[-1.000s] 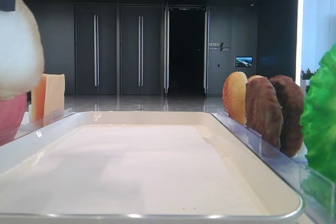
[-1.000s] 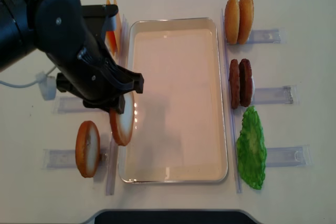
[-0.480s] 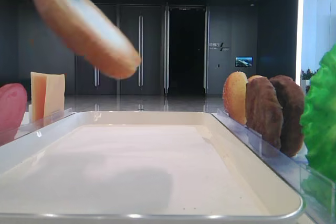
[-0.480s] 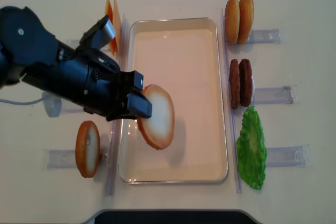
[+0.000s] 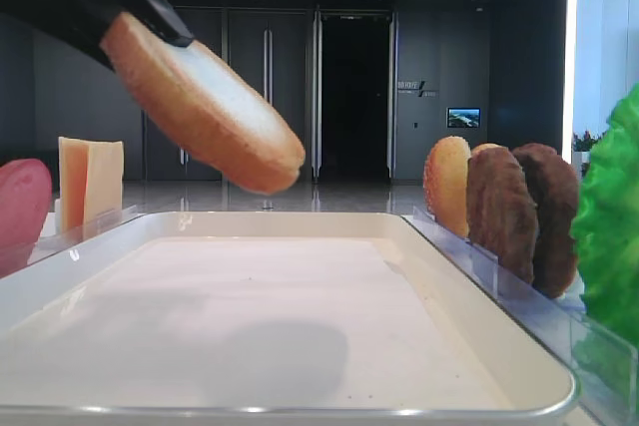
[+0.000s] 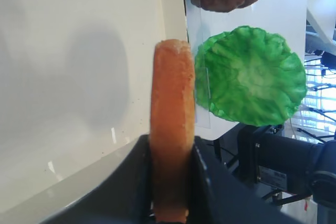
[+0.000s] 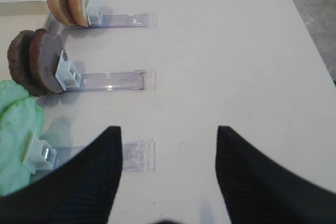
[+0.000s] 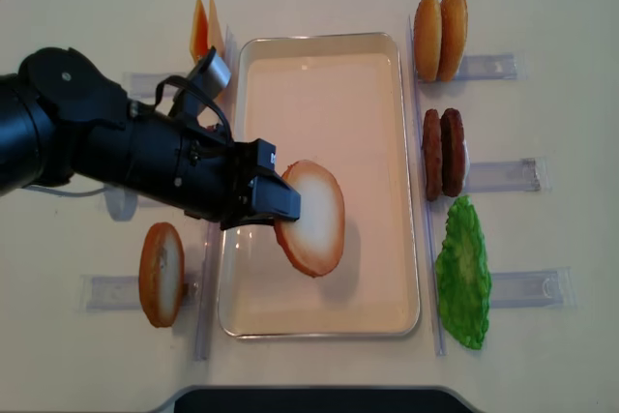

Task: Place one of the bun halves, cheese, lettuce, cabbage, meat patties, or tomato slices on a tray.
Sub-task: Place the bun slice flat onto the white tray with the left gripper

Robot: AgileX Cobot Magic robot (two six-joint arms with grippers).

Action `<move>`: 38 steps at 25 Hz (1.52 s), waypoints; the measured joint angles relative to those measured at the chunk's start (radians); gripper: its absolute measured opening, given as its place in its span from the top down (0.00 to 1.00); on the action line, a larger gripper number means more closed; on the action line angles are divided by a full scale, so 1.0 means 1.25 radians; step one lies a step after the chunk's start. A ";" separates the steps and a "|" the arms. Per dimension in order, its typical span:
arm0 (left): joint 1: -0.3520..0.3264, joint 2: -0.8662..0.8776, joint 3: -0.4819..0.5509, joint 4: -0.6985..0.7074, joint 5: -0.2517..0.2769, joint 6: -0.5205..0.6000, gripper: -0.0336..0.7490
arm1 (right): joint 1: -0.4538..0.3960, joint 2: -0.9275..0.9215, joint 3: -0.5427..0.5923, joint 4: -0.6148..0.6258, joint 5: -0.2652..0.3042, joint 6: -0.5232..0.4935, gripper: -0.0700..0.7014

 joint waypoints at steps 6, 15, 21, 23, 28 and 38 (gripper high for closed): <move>0.000 0.025 0.000 -0.004 -0.001 0.031 0.78 | 0.000 0.000 0.000 0.000 0.000 0.000 0.38; 0.000 0.102 0.000 -0.111 -0.042 0.092 0.78 | 0.000 0.000 0.000 0.000 0.000 0.000 0.38; -0.002 0.163 0.000 -0.288 -0.054 0.234 0.78 | 0.000 0.000 0.000 0.000 0.000 0.000 0.38; -0.011 0.180 0.000 -0.286 -0.054 0.244 0.78 | 0.000 0.000 0.000 0.000 0.000 0.000 0.38; -0.034 0.188 0.000 -0.223 -0.056 0.208 0.78 | 0.000 0.000 0.000 0.000 0.000 0.000 0.38; -0.034 0.188 0.000 -0.197 -0.138 0.182 0.78 | 0.000 0.000 0.000 0.000 0.000 0.000 0.38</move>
